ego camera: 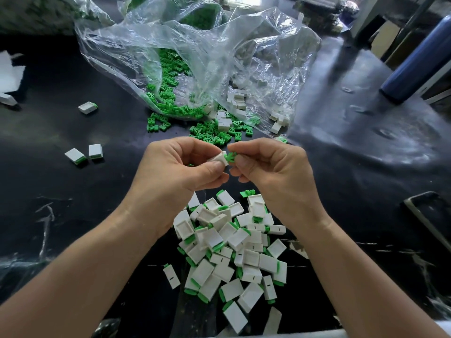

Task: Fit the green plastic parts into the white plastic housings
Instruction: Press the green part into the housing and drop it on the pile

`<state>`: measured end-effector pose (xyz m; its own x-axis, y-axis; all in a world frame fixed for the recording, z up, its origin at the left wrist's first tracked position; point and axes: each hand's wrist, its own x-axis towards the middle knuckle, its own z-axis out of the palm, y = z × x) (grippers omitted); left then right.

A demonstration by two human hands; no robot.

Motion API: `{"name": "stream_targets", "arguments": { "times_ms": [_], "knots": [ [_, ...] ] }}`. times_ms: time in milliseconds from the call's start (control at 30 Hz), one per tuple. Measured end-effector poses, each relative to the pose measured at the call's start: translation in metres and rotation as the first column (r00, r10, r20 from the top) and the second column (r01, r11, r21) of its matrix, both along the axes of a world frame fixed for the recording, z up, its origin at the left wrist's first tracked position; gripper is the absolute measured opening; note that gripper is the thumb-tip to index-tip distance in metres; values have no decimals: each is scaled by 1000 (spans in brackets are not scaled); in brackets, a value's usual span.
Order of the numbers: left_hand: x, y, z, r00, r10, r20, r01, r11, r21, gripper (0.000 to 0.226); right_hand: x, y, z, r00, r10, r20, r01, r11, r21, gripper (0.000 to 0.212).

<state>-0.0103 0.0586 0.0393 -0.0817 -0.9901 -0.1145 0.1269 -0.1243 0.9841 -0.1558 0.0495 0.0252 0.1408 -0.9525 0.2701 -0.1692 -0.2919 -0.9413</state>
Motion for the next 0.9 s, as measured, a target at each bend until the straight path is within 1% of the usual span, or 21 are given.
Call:
{"name": "stream_targets", "arguments": {
  "times_ms": [100,200,267,333,433,600,767,867,900],
  "knots": [
    [1,0,1,1000,-8,16,9,1000,-12,12,-1,0,0,999,1,-50,-2,1000,-20,30],
    [2,1,1,997,-20,78,24,998,-53,12,0,1,-2,991,-34,-131,26,998,-57,33],
    [2,2,1,991,-22,132,34,996,-84,13,-1,2,-3,987,-35,-157,25,997,-70,34],
    [2,3,0,982,-9,189,33,992,-120,14,-2,2,-4,985,-35,-170,22,997,-79,30],
    [2,4,-1,960,16,281,35,984,-176,15,-3,2,-6,975,-49,-219,23,992,-120,15],
    [3,5,-1,897,69,436,55,962,-266,24,0,2,-7,953,-87,-289,20,974,-227,15],
    [4,6,-2,845,112,522,74,944,-322,26,1,2,-9,933,-112,-341,3,953,-304,13],
    [6,6,-2,849,115,515,60,948,-311,25,0,2,-9,926,-125,-356,-6,938,-346,12],
    [6,6,-3,837,123,533,63,946,-318,24,0,2,-9,924,-124,-362,-17,932,-361,12]
  ]
}}
